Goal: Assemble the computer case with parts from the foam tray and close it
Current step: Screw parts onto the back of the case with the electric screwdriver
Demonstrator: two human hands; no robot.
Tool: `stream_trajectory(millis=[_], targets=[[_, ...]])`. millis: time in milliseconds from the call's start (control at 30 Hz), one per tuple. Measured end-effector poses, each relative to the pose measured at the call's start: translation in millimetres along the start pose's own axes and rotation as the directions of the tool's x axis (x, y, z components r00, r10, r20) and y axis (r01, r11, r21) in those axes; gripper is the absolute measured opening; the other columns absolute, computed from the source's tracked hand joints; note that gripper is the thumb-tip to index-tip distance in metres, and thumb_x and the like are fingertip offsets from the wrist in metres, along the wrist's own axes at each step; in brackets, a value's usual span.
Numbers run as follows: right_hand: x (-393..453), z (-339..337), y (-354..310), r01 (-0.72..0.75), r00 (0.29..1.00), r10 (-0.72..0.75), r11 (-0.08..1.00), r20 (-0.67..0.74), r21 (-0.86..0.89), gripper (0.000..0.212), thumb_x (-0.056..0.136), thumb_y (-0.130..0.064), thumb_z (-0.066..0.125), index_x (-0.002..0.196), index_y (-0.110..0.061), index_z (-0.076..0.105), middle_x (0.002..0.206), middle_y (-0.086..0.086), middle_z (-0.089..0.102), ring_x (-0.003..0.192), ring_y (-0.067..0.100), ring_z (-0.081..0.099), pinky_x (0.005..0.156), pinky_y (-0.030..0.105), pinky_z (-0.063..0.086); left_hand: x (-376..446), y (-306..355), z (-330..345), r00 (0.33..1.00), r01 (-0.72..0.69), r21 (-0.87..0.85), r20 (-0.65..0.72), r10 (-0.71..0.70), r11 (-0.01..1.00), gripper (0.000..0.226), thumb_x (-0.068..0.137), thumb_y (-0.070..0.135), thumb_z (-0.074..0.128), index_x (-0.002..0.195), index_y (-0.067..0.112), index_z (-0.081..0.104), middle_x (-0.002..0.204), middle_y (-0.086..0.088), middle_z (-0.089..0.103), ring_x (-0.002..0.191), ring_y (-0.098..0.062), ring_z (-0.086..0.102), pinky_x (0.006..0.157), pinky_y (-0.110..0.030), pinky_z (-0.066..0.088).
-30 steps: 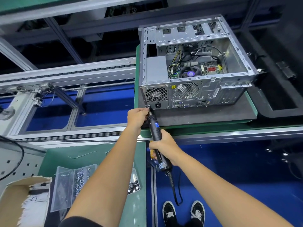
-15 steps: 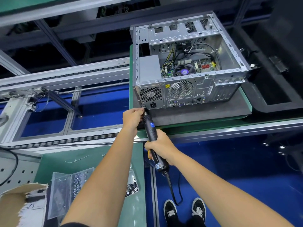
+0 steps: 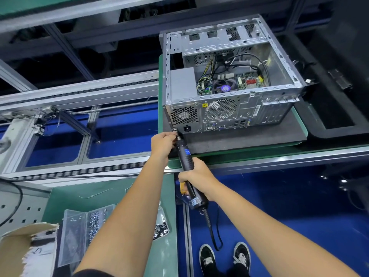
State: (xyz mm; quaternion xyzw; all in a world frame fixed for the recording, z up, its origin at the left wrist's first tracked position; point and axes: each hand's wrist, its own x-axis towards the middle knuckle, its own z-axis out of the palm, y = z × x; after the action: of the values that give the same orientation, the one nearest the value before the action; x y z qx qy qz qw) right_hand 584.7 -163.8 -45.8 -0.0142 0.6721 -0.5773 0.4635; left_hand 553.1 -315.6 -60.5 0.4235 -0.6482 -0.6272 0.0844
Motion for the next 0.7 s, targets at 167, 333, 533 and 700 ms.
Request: stream_trajectory(millis=[167, 333, 533, 700], targets=[[0.8, 1.6, -3.6, -0.008, 1.000, 0.008, 1.000, 0.003, -0.007, 0.036, 0.075, 0.001, 0.062, 0.106, -0.005, 0.044, 0.081, 0.016, 0.051, 0.051, 0.022, 0.053, 0.053, 0.036, 0.050, 0.4, 0.3, 0.0, 1.000, 0.008, -0.009, -0.017, -0.009, 1.000, 0.014, 0.090, 0.009, 0.058, 0.084, 0.016, 0.069, 0.095, -0.005, 0.069, 0.080, -0.015, 0.059, 0.067, -0.023, 0.051], [2.3, 6.4, -0.4, 0.005, 1.000, -0.005, 1.000, -0.029, -0.005, 0.039, 0.073, 0.000, 0.062, 0.107, -0.004, 0.044, 0.084, 0.018, 0.052, 0.054, 0.026, 0.053, 0.057, 0.039, 0.049, 0.7, 1.2, -0.1, 1.000, 0.009, -0.020, -0.019, -0.009, 1.000, 0.014, 0.089, 0.009, 0.058, 0.085, 0.016, 0.069, 0.094, -0.004, 0.069, 0.079, -0.015, 0.059, 0.065, -0.022, 0.050], [4.9, 9.0, 1.2, 0.008, 0.999, -0.008, 1.000, -0.037, -0.002, 0.038, 0.071, -0.001, 0.062, 0.104, -0.006, 0.043, 0.084, 0.020, 0.053, 0.051, 0.025, 0.053, 0.058, 0.040, 0.049, 1.0, 0.6, 0.1, 0.999, 0.036, -0.043, -0.020, -0.037, 0.998, 0.013, 0.089, 0.011, 0.059, 0.081, 0.015, 0.068, 0.092, -0.007, 0.069, 0.080, -0.018, 0.061, 0.076, -0.031, 0.053], [5.7, 8.6, 1.6, 0.024, 0.999, -0.025, 0.999, -0.046, -0.033, 0.037, 0.074, 0.000, 0.062, 0.106, -0.005, 0.044, 0.084, 0.018, 0.052, 0.051, 0.025, 0.054, 0.058, 0.040, 0.051, 1.0, 1.5, 0.8, 0.998, 0.050, -0.045, -0.033, -0.052, 0.998, 0.012, 0.087, 0.012, 0.060, 0.079, 0.015, 0.068, 0.088, -0.008, 0.068, 0.077, -0.018, 0.060, 0.068, -0.026, 0.052]])
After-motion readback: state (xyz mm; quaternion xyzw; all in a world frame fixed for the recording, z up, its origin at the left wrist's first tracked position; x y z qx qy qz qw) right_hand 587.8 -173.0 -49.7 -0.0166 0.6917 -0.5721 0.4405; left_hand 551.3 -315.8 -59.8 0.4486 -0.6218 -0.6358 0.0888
